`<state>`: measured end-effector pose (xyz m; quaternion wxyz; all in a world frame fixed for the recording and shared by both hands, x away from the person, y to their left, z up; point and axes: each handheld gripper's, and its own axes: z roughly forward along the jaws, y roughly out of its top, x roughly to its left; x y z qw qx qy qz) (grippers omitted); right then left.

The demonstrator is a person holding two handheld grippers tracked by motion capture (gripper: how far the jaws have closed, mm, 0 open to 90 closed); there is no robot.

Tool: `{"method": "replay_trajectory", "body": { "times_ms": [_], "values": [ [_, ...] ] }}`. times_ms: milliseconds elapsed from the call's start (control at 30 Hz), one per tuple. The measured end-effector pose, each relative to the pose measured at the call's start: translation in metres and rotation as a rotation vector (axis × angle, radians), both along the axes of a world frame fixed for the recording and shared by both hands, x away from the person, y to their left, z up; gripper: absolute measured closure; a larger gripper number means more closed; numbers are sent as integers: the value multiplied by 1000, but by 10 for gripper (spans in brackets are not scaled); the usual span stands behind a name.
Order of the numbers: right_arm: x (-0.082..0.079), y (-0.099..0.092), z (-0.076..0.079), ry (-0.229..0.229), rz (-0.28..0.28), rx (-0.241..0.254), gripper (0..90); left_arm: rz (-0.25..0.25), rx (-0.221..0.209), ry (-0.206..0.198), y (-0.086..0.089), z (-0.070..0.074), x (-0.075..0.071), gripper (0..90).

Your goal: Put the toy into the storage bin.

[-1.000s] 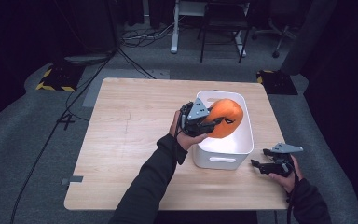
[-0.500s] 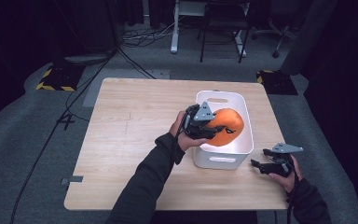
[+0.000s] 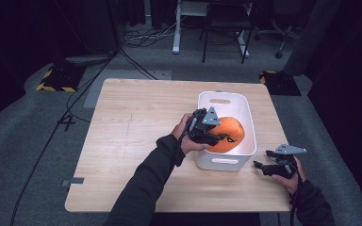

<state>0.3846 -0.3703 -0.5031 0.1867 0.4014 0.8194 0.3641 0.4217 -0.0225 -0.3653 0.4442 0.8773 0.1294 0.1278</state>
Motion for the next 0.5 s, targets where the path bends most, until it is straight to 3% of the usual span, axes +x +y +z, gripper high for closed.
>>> {"method": "replay_trajectory", "body": {
  "times_ms": [267, 500],
  "values": [
    [0, 0, 0, 1, 1, -1, 198, -19, 33, 39, -5, -6, 1, 423],
    [0, 0, 0, 1, 1, -1, 198, -43, 68, 36, -14, -11, -3, 409]
  ]
}}
